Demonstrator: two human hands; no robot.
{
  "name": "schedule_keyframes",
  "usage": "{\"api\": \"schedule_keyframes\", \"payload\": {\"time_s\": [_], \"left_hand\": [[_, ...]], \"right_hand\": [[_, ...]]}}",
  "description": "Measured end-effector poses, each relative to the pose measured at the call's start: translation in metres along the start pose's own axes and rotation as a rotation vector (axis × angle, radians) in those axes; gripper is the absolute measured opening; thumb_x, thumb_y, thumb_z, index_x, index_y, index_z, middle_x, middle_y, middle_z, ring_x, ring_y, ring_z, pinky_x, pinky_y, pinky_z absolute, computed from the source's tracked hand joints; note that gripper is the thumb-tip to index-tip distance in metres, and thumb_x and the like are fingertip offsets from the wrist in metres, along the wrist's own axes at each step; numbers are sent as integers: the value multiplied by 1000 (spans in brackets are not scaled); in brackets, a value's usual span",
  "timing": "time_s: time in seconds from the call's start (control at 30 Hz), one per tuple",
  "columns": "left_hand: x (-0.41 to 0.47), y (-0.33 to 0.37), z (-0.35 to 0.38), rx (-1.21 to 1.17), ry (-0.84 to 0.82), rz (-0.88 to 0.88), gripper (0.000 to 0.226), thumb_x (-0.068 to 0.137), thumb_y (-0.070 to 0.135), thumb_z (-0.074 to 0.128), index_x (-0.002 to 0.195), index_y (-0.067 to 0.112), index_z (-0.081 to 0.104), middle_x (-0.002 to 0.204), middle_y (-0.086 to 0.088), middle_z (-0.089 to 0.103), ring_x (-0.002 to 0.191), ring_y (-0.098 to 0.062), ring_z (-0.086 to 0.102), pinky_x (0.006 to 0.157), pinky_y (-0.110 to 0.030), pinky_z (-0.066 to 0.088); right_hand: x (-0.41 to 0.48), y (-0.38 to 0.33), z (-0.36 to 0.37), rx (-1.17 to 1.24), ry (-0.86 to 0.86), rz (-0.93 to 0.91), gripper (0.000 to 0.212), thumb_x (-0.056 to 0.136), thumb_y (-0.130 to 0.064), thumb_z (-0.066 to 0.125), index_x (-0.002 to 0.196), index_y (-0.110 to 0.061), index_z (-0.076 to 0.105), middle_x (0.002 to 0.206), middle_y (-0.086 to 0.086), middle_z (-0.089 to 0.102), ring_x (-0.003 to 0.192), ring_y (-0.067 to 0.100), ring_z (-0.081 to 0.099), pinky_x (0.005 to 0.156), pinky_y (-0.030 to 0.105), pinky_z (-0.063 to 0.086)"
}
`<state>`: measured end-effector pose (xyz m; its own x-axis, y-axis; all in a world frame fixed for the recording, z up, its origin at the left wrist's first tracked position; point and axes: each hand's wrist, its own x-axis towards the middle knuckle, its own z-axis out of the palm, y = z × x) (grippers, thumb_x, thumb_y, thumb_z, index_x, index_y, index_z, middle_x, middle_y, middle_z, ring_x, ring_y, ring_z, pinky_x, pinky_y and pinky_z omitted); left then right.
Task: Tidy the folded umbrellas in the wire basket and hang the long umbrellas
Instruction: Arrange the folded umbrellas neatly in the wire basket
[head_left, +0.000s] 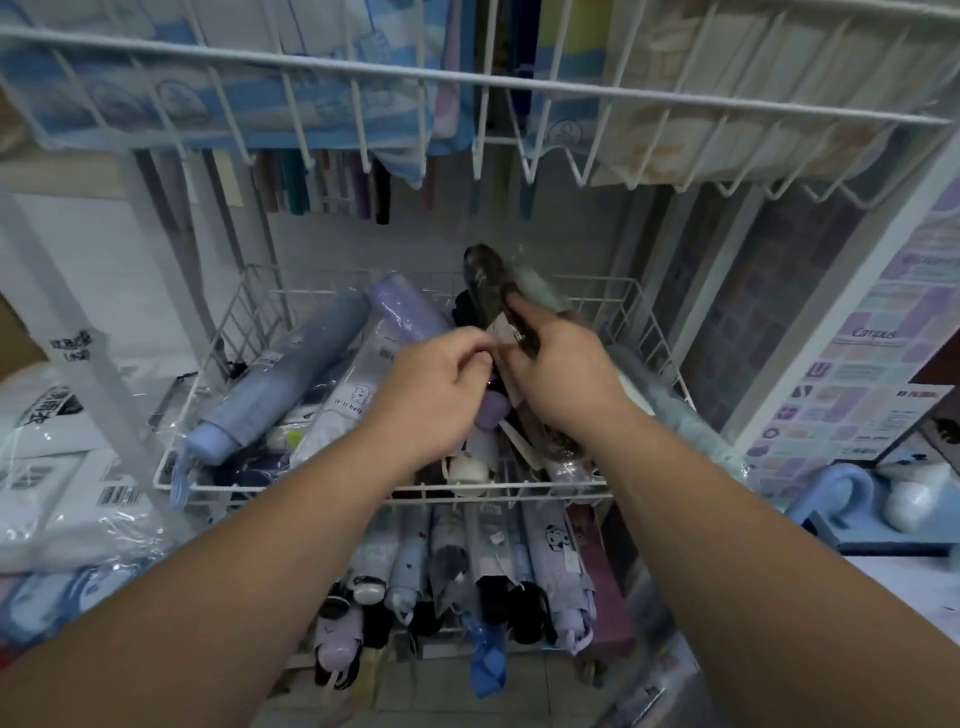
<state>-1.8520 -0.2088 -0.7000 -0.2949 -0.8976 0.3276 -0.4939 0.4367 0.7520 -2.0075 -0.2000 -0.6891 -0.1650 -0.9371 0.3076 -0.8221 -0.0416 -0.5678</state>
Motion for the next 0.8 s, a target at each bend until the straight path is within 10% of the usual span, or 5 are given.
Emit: {"api": "schedule_keyframes", "payload": {"time_s": [0.23, 0.4, 0.57, 0.8], "left_hand": [[2, -42, -66, 514, 154, 46, 28, 90, 24, 61, 115, 14, 67, 104, -17, 67, 97, -39, 62, 83, -43, 52], [-8, -83, -106, 786, 114, -140, 45, 89, 26, 62, 131, 9, 58, 123, -25, 58, 112, -47, 54, 89, -51, 51], [-20, -101, -114, 858, -21, -197, 63, 89, 35, 62, 146, 19, 42, 133, -21, 53, 119, -43, 52, 94, -46, 48], [-17, -109, -112, 832, -166, -224, 75, 90, 32, 61, 155, 33, 22, 129, -24, 54, 118, -44, 53, 93, -43, 47]], "right_hand": [[-7, -4, 30, -675, 166, -61, 44, 92, -40, 55, 135, -31, 57, 125, 12, 52, 114, 37, 50, 89, 46, 41], [-5, -33, 43, -621, 234, -116, 52, 96, -53, 42, 134, -21, 57, 136, 12, 51, 120, 38, 46, 97, 52, 36], [-9, -79, 71, -578, -11, -357, 73, 85, -70, 53, 150, -45, 31, 157, 13, 29, 139, 41, 31, 109, 56, 31], [9, -63, 86, -560, -176, -227, 87, 94, -19, 56, 154, -53, 5, 140, 19, 36, 113, 39, 50, 90, 47, 51]]}}
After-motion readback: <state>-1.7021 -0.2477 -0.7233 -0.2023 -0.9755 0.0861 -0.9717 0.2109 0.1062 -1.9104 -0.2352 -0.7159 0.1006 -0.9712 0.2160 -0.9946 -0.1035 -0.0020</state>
